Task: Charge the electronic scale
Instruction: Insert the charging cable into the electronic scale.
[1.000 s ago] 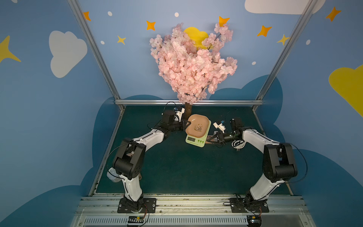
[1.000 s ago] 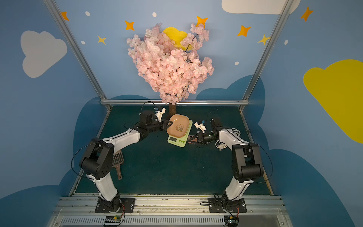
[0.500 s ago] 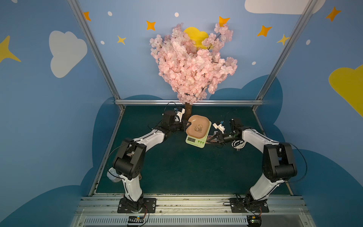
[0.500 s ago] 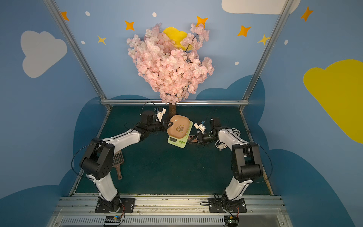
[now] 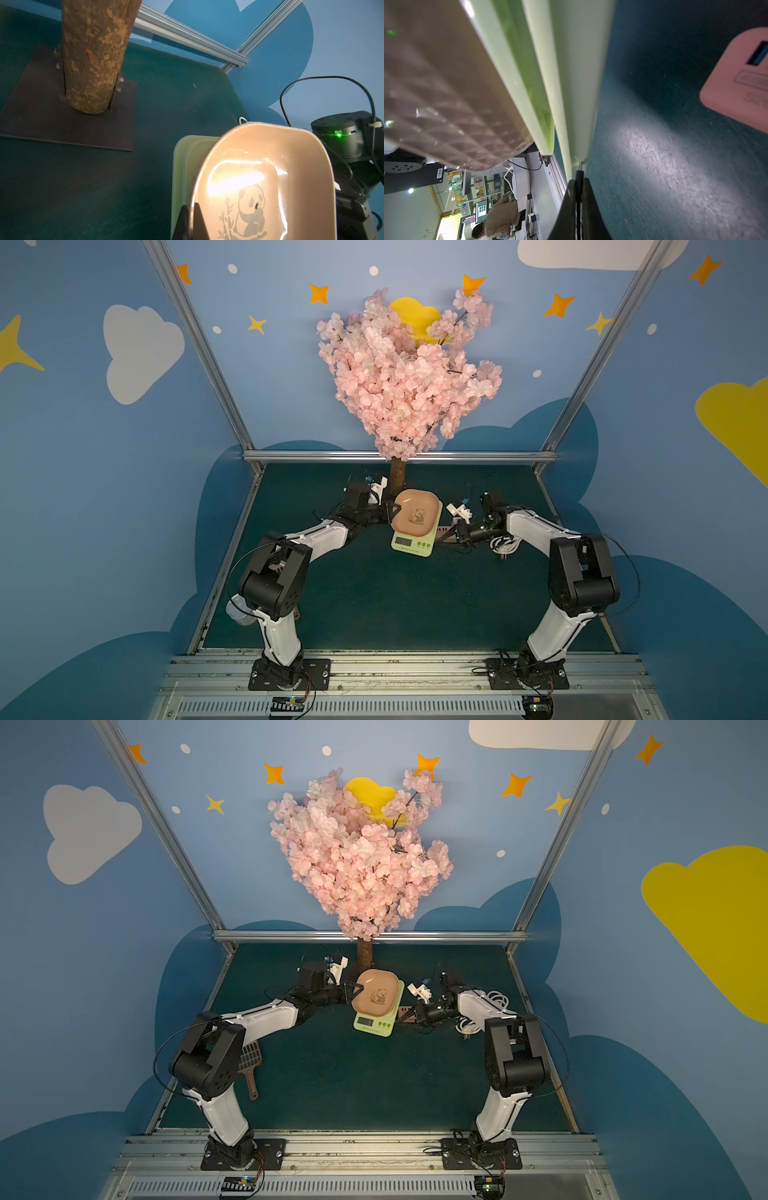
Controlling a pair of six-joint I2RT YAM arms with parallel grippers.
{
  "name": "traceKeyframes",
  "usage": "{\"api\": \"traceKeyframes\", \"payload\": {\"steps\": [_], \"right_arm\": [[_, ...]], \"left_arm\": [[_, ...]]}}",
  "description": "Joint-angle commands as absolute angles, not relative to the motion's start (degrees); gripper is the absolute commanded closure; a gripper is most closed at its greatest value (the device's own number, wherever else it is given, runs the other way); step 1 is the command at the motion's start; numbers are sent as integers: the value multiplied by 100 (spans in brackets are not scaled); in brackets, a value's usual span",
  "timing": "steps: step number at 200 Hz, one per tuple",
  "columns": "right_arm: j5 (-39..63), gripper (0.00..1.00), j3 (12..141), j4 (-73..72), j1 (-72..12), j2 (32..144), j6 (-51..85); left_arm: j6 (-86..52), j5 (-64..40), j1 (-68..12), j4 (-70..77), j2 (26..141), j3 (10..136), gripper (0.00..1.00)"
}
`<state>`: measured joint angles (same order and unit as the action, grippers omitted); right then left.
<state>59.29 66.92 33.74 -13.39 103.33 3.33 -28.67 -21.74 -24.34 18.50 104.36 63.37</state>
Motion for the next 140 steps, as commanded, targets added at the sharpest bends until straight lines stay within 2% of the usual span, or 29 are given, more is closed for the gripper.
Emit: {"api": "traceKeyframes", "payload": {"steps": [1,79,140], "right_arm": [[6047,100,6960,3416,-1517,10436,171],[6057,100,6943,3303,-1546,10450,-51],[6240,97,6860,3138,-1555,10411,26]], "left_arm": [[-3002,-2546,-2604,2321,10254,6322,97],[-3509,-2968,-2450,2899,10359,5988,97],[-3593,-2858,-2444,2982,10348,5814,97]]}}
